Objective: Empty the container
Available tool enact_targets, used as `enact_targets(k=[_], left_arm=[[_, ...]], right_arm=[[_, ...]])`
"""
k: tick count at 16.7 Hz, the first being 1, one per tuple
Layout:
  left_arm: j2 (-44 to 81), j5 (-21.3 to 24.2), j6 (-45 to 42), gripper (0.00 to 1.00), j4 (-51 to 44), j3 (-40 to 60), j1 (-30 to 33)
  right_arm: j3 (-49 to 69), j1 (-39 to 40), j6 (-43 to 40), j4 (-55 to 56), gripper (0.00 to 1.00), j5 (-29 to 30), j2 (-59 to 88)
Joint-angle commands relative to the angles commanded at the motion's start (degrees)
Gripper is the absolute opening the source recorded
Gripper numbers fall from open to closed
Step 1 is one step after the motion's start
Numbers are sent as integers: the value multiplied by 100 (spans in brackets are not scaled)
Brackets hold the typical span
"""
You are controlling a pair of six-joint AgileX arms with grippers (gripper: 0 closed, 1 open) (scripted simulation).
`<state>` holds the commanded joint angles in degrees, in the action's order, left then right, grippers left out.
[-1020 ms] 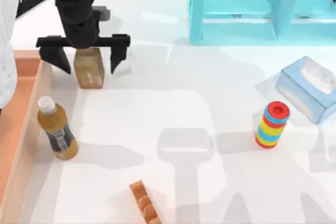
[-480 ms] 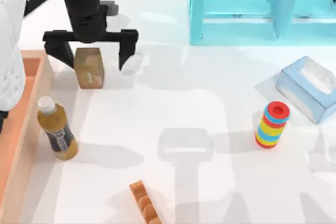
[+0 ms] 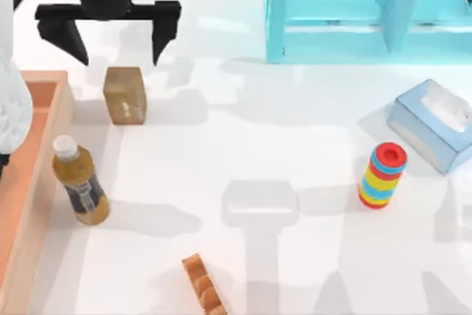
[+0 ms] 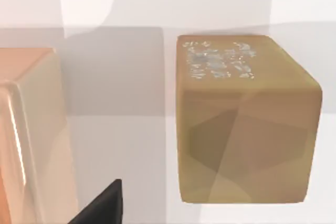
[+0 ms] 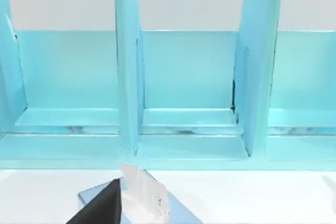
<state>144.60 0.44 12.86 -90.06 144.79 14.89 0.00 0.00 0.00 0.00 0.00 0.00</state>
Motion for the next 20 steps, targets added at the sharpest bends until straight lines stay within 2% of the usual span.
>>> enact_targets(k=[5,8,11,17,20], left_arm=[[-31,-1,-13,100,-21,24,9],[-409,-3,-325,100,142,-349,-313],[-1071,-15,-789,100,385,-1226,-788],[-2613,-37,-1722,100,819,-3704,-1746],[-3275,-51,-2217,100,1071,-4472,-2262]], right_arm=[[0,0,0,0,100,0,0],[0,0,0,0,100,0,0],[0,0,0,0,100,0,0],[0,0,0,0,100,0,0],[0,0,0,0,100,0,0]])
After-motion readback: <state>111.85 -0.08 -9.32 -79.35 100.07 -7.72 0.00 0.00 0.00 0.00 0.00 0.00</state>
